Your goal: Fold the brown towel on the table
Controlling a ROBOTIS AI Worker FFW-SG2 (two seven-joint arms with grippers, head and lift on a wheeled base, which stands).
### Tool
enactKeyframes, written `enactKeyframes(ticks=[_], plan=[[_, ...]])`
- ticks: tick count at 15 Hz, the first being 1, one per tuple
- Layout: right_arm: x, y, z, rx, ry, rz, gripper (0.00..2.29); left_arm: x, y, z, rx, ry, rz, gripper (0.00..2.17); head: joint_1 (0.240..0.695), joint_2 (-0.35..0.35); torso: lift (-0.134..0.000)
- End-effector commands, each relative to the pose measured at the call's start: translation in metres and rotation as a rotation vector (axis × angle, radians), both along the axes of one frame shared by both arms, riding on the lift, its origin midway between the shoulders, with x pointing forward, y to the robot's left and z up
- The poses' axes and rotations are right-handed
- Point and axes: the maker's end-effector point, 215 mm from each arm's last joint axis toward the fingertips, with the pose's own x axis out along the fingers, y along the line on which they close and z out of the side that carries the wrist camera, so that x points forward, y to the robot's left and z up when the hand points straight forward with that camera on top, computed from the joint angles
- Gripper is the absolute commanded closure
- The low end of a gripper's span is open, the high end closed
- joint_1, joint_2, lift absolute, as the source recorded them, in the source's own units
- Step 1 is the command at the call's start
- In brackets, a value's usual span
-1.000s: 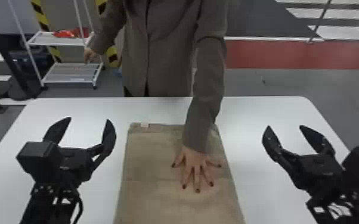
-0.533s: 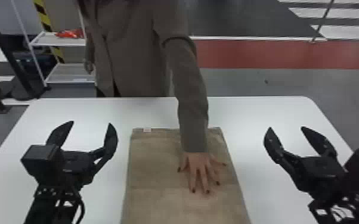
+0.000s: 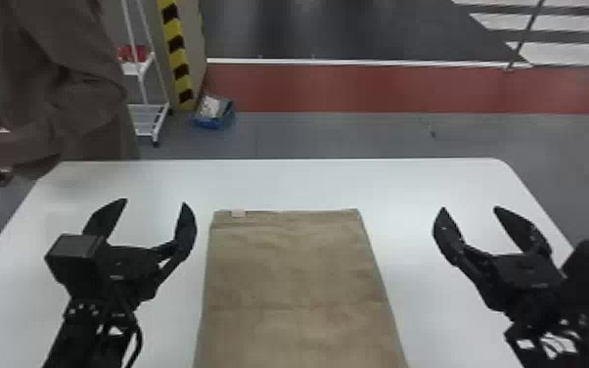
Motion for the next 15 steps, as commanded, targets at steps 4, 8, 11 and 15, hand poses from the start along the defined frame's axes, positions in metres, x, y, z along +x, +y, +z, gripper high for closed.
enactKeyframes(ticks=[4, 8, 11, 15], plan=[[0.006, -0.013, -0.053, -0.021, 0.116, -0.034, 0.15, 0.014, -0.013, -0.022, -0.032, 0.039, -0.050, 0.15, 0.695, -0.056, -0.111], [0.014, -0.012, -0.061, -0.019, 0.125, -0.025, 0.15, 0.028, -0.026, -0.063, -0.012, 0.126, -0.100, 0.21, 0.695, -0.076, -0.110], [0.018, -0.003, -0.065, -0.023, 0.128, 0.006, 0.15, 0.031, -0.038, -0.098, -0.013, 0.217, -0.150, 0.21, 0.695, -0.080, -0.110], [0.018, 0.005, -0.071, -0.029, 0.141, 0.027, 0.15, 0.059, -0.068, -0.111, -0.032, 0.243, -0.195, 0.21, 0.695, -0.089, -0.110]])
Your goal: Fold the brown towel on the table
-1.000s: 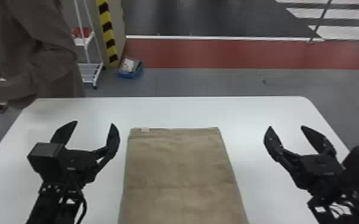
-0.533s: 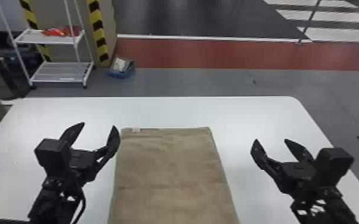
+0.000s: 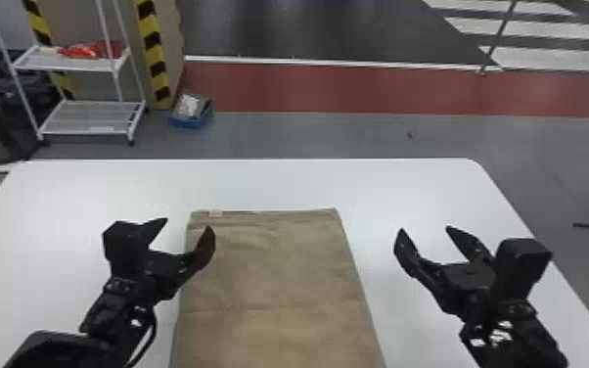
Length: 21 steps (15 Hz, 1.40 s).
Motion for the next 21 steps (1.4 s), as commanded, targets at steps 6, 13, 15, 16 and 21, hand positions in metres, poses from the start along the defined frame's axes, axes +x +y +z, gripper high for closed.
enactKeyframes(ticks=[6, 13, 15, 16, 21], plan=[[0.010, 0.032, -0.015, -0.005, 0.025, 0.075, 0.15, 0.020, -0.006, -0.030, -0.038, 0.078, 0.006, 0.29, 0.695, -0.080, -0.110], [0.015, 0.043, -0.019, 0.001, 0.029, 0.096, 0.15, 0.030, -0.001, -0.043, -0.058, 0.127, 0.011, 0.47, 0.695, -0.057, -0.110], [0.016, 0.041, -0.019, -0.001, 0.029, 0.094, 0.15, 0.030, -0.001, -0.043, -0.058, 0.127, 0.011, 0.73, 0.695, -0.052, -0.110], [0.016, 0.041, -0.019, -0.001, 0.029, 0.095, 0.15, 0.030, -0.001, -0.043, -0.056, 0.127, 0.012, 0.92, 0.695, -0.052, -0.110], [0.018, 0.039, -0.020, -0.001, 0.029, 0.092, 0.15, 0.025, 0.003, -0.040, -0.057, 0.113, 0.024, 1.72, 0.695, -0.051, -0.110]])
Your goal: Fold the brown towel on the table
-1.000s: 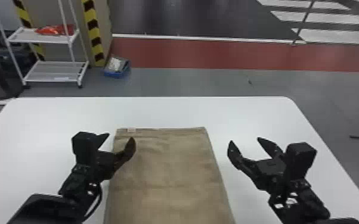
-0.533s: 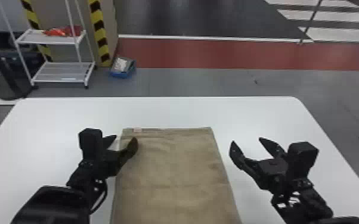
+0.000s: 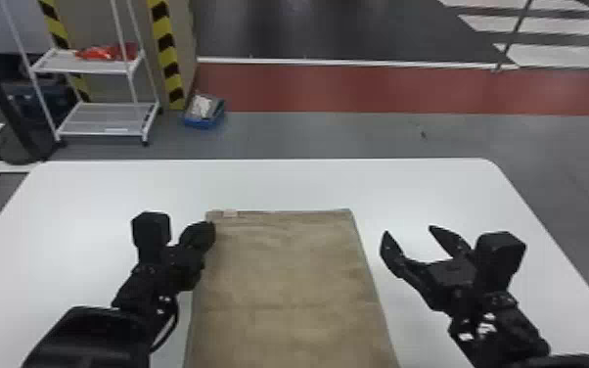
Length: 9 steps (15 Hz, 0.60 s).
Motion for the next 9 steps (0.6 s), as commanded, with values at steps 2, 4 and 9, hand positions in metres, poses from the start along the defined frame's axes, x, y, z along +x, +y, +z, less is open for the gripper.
enactKeyframes(ticks=[2, 4, 9], plan=[[0.001, 0.000, 0.006, 0.007, -0.020, -0.001, 0.15, -0.002, 0.000, 0.022, -0.001, -0.075, 0.002, 1.72, 0.695, -0.051, -0.110], [0.003, 0.000, 0.009, 0.009, -0.026, -0.001, 0.15, -0.009, -0.002, 0.041, -0.002, -0.115, 0.009, 1.72, 0.695, -0.050, -0.110], [0.015, -0.083, 0.030, -0.017, -0.069, -0.238, 0.15, -0.050, -0.034, 0.092, 0.035, -0.117, -0.063, 1.72, 0.695, -0.085, -0.110]])
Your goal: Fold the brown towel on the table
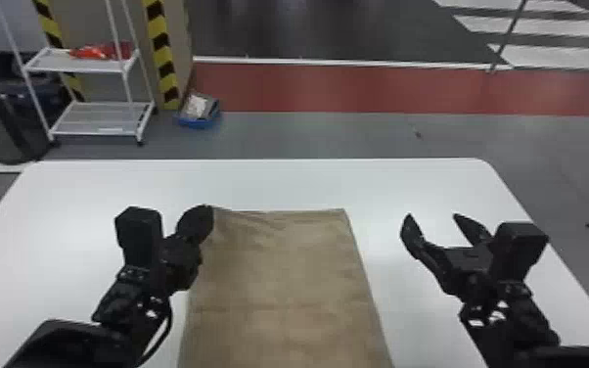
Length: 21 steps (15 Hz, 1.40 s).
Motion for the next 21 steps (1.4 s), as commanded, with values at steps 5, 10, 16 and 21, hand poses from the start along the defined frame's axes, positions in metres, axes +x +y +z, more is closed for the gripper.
enactKeyframes(ticks=[5, 10, 16, 21], plan=[[-0.007, -0.090, 0.011, 0.050, -0.017, -0.211, 0.15, -0.085, -0.086, 0.007, 0.062, 0.109, -0.199, 1.69, 0.695, -0.234, -0.110], [-0.012, -0.088, 0.005, 0.068, -0.002, -0.208, 0.15, -0.133, -0.100, -0.067, 0.167, 0.362, -0.291, 0.04, 0.695, -0.350, -0.110], [-0.019, 0.025, -0.027, 0.095, 0.064, -0.005, 0.16, -0.065, 0.007, 0.039, 0.096, -0.028, 0.037, 0.09, 0.695, -0.229, -0.110], [-0.058, 0.172, -0.070, 0.097, 0.143, 0.339, 0.22, -0.041, 0.079, 0.068, -0.002, -0.167, 0.251, 0.09, 0.695, 0.031, -0.110]])
